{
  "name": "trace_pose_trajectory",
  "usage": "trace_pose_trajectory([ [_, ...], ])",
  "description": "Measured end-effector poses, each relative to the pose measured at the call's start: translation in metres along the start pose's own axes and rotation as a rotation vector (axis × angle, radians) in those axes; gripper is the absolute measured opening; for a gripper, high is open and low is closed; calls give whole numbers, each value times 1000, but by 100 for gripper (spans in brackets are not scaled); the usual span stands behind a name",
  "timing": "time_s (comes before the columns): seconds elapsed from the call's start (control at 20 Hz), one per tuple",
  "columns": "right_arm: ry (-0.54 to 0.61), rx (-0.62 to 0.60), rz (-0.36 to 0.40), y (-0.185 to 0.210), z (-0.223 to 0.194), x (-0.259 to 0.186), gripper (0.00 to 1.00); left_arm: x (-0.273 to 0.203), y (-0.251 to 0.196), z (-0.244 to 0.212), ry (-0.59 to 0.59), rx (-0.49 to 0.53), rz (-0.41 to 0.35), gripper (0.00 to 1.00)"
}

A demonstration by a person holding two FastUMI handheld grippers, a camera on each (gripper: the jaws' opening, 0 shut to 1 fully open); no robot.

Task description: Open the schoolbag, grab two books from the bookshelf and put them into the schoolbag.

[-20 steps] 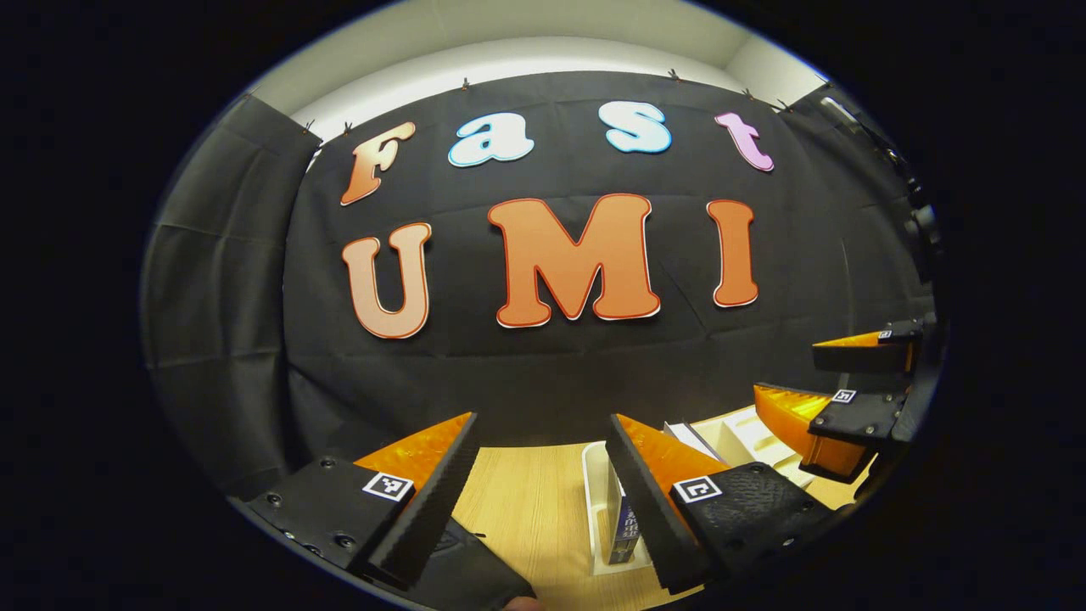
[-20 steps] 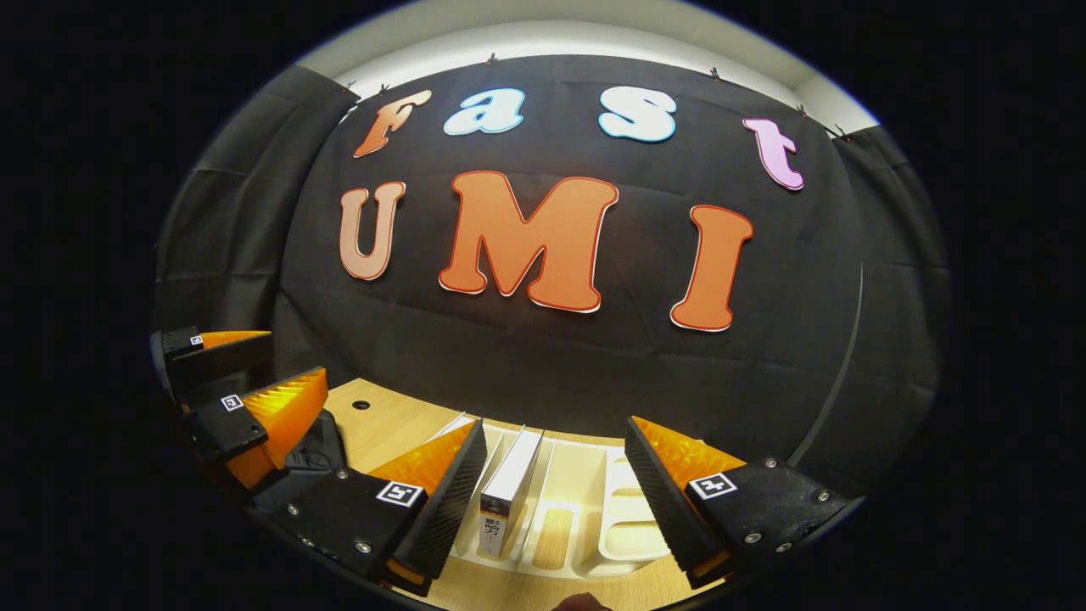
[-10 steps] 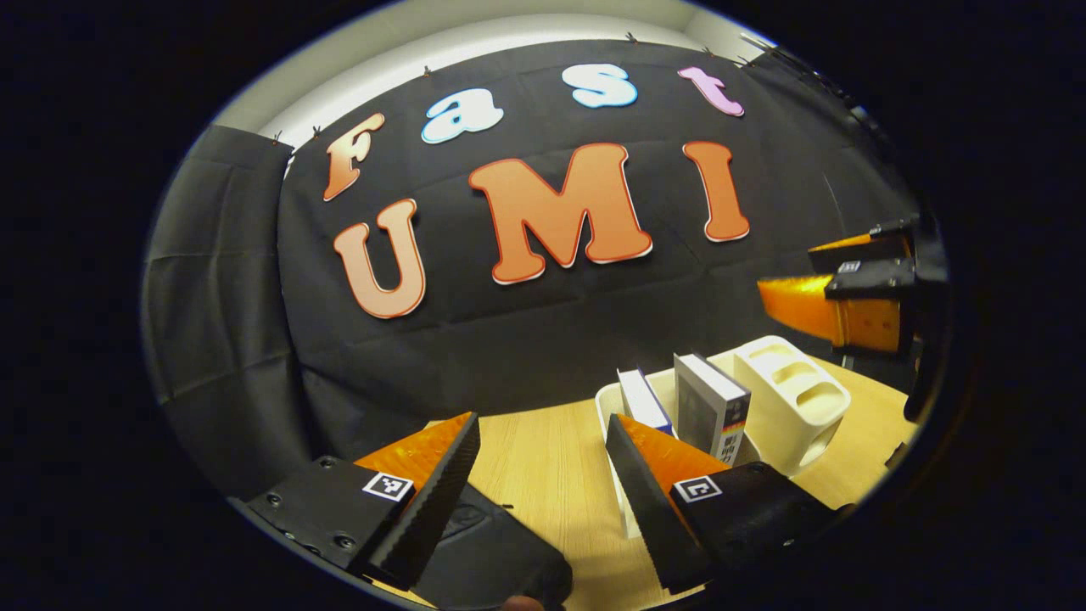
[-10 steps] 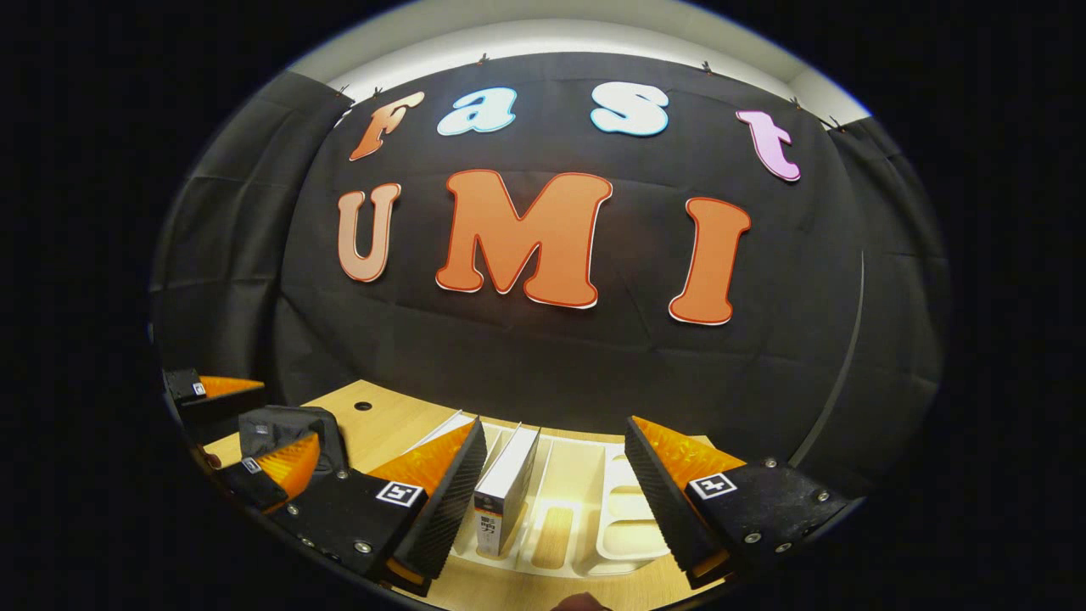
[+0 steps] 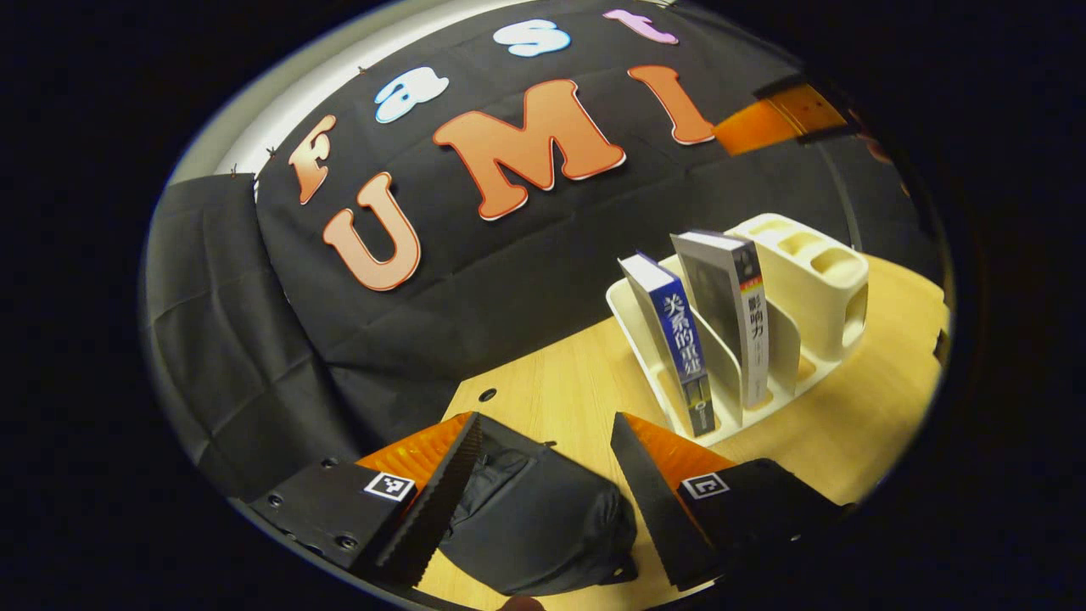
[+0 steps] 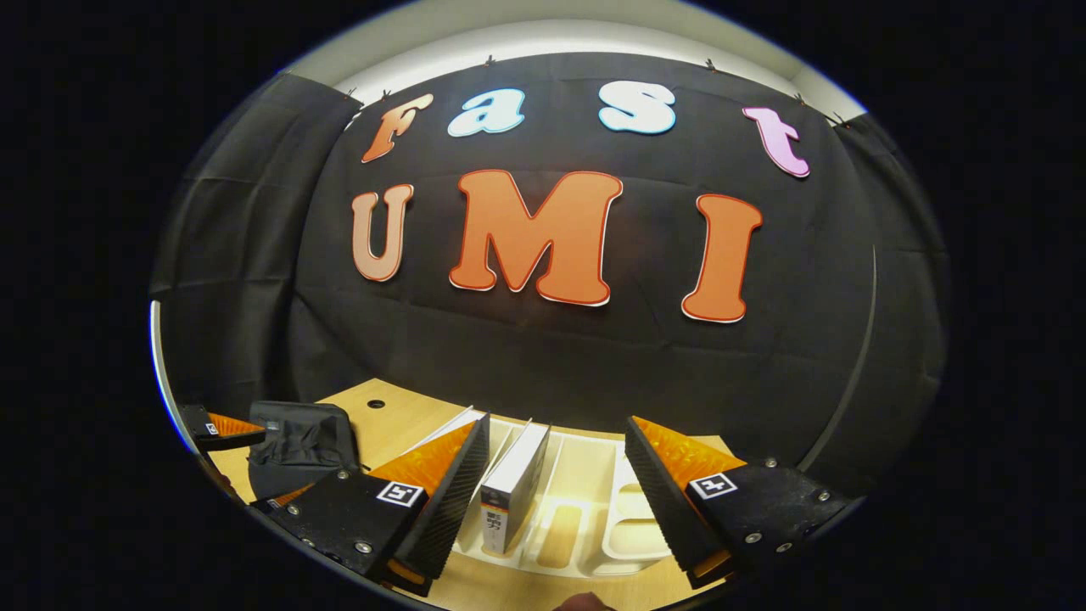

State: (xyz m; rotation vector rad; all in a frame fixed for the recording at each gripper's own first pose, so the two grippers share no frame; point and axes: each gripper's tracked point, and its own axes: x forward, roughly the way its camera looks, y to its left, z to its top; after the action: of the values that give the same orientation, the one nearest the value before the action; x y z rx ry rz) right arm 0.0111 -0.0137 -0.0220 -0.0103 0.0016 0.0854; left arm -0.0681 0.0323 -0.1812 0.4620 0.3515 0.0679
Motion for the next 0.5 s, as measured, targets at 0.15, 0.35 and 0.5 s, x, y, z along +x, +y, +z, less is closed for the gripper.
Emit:
trace_pose_trajectory([
  [0.15, -1, -3, -12, 1, -4, 3, 98, -2, -6, -28, 57, 41, -11, 98],
  [0.35, 4, -2, -26, -3, -6, 3, 98, 0, -12, -64, 112, 140, -10, 98],
  [0.5, 14, 9, -19, -4, -11, 2, 98, -2, -17, -90, 168, 221, -21, 99],
])
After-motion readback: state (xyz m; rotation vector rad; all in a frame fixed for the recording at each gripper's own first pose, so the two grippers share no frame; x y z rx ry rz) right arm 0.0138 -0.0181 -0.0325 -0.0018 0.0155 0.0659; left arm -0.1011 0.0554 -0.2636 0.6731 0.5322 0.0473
